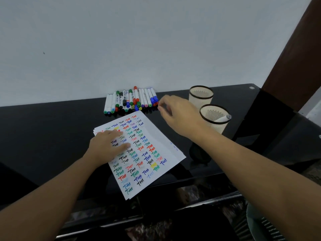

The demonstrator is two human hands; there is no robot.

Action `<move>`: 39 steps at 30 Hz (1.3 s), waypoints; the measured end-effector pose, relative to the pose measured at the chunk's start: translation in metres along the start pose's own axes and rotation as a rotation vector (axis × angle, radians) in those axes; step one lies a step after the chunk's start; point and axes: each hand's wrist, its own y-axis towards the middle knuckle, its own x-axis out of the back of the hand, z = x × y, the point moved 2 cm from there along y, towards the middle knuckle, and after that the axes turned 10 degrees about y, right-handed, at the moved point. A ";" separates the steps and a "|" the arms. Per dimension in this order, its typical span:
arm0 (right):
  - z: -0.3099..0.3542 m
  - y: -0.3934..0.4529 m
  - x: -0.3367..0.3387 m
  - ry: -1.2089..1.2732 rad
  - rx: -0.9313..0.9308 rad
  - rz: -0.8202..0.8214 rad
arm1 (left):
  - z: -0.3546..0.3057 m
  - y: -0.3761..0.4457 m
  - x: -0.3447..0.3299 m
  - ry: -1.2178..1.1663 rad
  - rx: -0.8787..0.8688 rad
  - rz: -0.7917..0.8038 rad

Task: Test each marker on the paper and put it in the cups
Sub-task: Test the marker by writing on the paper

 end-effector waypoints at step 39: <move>-0.103 0.108 -0.125 0.122 -0.249 -0.235 | 0.025 0.015 -0.010 0.010 0.030 -0.100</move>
